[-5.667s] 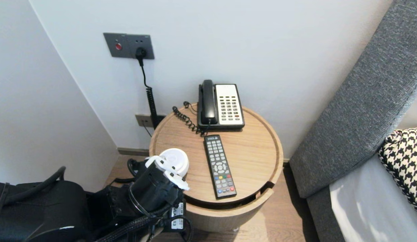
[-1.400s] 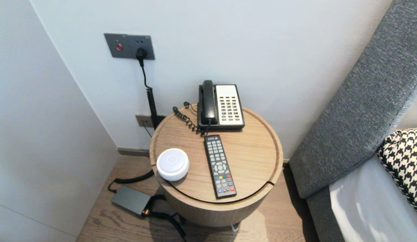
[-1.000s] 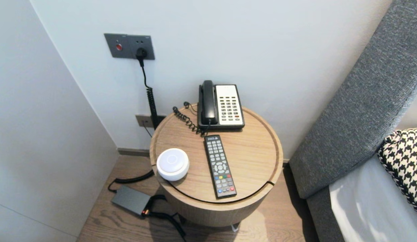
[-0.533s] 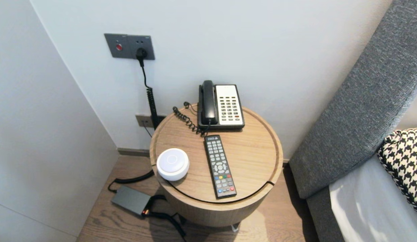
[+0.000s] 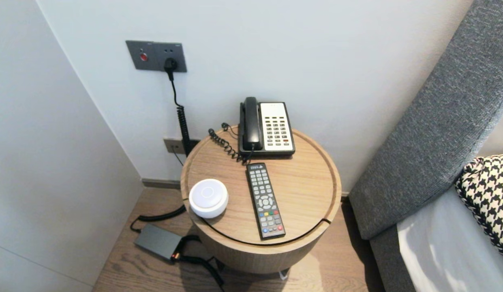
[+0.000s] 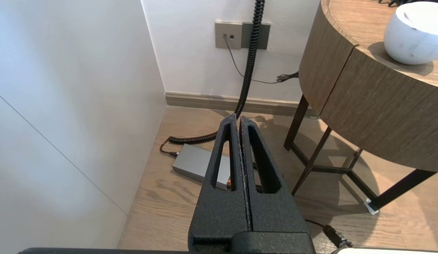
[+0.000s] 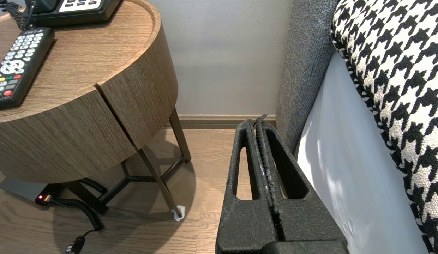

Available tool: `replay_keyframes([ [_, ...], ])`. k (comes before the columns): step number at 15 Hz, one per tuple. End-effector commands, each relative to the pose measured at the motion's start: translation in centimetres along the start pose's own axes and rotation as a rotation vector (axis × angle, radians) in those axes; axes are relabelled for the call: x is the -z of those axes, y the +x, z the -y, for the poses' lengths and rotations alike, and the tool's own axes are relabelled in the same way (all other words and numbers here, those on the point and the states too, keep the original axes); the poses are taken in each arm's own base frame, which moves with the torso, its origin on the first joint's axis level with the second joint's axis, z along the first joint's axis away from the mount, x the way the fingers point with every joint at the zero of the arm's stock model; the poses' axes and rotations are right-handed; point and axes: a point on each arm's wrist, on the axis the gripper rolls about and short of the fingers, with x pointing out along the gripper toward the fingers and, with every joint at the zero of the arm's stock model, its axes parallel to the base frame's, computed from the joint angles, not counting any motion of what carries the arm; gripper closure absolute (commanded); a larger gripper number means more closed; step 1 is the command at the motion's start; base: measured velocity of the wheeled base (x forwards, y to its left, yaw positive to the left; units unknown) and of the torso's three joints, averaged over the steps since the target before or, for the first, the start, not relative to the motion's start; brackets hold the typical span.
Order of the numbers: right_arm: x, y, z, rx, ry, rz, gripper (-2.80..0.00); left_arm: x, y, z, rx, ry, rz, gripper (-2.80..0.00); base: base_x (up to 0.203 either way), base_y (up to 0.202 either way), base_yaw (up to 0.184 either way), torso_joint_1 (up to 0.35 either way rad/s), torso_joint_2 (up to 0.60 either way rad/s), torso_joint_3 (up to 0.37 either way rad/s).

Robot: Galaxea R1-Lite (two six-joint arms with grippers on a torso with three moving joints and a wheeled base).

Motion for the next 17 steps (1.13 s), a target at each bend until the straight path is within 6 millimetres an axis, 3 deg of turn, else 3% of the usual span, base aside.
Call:
replay_keyframes([
  [1,0.68,0.16,0.0,0.0,0.001,-0.025,0.0,0.24,0.05,0.0,0.0,0.001,-0.006,0.0,0.0,0.0,0.0,0.0,0.0,0.0],
  [17,0.68,0.16,0.01,-0.003,0.001,-0.025,0.0,0.26,0.05,0.0,-0.001,0.001,-0.008,0.0,0.0,0.0,0.0,0.0,0.0,0.0],
])
